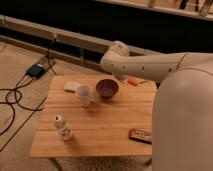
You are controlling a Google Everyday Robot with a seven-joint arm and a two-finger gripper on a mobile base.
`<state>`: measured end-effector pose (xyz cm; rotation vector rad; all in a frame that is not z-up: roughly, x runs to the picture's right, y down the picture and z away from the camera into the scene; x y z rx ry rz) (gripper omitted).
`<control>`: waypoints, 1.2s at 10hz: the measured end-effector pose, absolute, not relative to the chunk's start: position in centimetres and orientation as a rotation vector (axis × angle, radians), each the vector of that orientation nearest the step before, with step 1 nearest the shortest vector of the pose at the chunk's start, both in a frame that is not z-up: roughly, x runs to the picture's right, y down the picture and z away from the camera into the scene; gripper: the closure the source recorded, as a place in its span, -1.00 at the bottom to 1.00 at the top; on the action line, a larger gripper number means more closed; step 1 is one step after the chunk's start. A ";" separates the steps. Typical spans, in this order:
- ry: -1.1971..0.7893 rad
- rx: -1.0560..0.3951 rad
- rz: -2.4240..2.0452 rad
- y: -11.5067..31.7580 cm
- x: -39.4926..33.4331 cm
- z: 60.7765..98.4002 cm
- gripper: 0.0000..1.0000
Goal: Place the pepper in the ceramic bowl
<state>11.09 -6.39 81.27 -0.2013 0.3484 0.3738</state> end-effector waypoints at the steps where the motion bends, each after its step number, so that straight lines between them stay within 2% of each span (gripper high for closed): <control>1: 0.335 -0.200 0.361 -7.0 10.5 81.8 1.00; 5: 0.294 -0.210 0.339 -8.1 9.2 83.6 1.00; 12: 0.243 -0.271 0.286 -7.0 6.6 88.4 1.00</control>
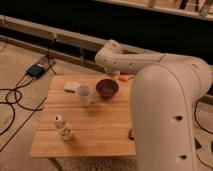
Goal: Place the pepper in the ceramic bowl
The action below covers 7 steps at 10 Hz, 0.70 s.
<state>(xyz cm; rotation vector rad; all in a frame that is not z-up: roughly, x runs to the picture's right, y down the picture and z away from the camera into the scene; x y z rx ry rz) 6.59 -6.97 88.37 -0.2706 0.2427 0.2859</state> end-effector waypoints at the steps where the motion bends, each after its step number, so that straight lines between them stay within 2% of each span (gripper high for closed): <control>1: 0.236 -0.280 0.273 -6.9 6.2 89.2 1.00; 7: 0.204 -0.345 0.202 -5.8 3.6 93.2 1.00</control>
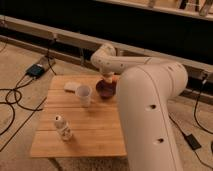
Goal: Place the pepper in the ceramic bowl
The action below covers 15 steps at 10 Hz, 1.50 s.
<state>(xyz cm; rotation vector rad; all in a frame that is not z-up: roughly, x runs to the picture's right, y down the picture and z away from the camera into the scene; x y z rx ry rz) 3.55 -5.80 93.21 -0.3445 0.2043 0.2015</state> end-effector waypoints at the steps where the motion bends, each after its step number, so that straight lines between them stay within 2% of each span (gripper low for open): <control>1: 0.203 -0.356 0.194 -5.6 3.3 93.7 1.00; 4: 0.206 -0.380 0.194 -5.1 2.9 95.1 1.00; 5: 0.207 -0.385 0.195 -5.0 2.8 95.4 0.93; 8: 0.207 -0.401 0.211 -4.6 2.3 95.9 0.26; 10: 0.206 -0.410 0.221 -4.1 2.0 95.8 -0.08; 12: 0.202 -0.419 0.236 -3.5 1.4 95.6 -0.52; 13: 0.199 -0.419 0.244 -3.3 1.1 95.5 -0.59; 15: 0.195 -0.418 0.269 -3.0 0.6 95.3 -0.60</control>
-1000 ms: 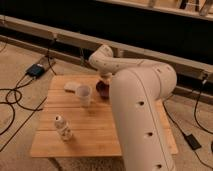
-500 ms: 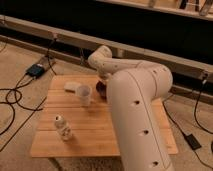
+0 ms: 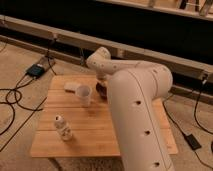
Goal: Place the pepper in the ceramic bowl
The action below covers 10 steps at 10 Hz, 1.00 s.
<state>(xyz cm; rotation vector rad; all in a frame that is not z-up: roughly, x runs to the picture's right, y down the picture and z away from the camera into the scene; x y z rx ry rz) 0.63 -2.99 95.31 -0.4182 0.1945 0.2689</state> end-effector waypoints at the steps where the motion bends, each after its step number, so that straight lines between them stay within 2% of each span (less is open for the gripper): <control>1: 0.192 -0.415 0.284 -3.0 0.5 95.1 -0.60; 6: 0.201 -0.401 0.360 -2.7 1.4 94.1 -0.60; 10: 0.241 -0.377 0.445 -1.7 4.1 91.9 -0.60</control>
